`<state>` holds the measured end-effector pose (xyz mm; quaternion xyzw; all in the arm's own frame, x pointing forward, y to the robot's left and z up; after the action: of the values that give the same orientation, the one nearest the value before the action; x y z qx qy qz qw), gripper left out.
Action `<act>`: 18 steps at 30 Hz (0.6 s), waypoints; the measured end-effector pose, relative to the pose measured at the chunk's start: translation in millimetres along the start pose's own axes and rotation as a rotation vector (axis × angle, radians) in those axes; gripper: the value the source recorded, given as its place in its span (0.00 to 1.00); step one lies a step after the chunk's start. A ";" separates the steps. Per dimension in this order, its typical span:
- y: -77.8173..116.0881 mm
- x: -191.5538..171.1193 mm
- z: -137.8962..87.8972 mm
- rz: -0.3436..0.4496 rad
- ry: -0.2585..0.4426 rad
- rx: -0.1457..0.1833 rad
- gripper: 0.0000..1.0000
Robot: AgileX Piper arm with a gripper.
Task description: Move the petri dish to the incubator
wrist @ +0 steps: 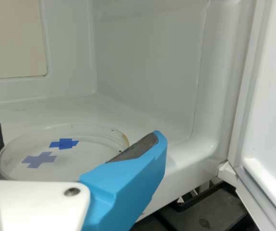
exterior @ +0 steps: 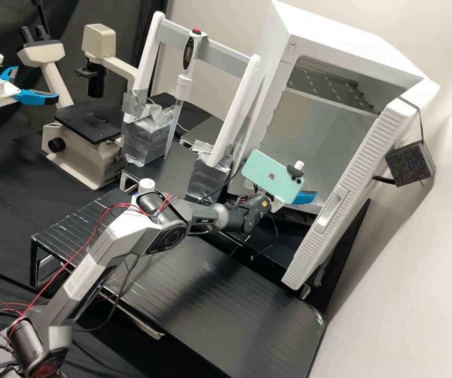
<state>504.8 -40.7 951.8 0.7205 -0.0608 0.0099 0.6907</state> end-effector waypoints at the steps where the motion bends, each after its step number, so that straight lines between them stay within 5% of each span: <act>1: -0.2 0.0 -0.1 -0.002 0.001 -0.004 1.00; 18: 8.7 -23.0 -3.5 -0.039 0.022 -0.012 1.00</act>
<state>481.4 -35.8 958.3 0.7170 -0.0393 0.0039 0.6959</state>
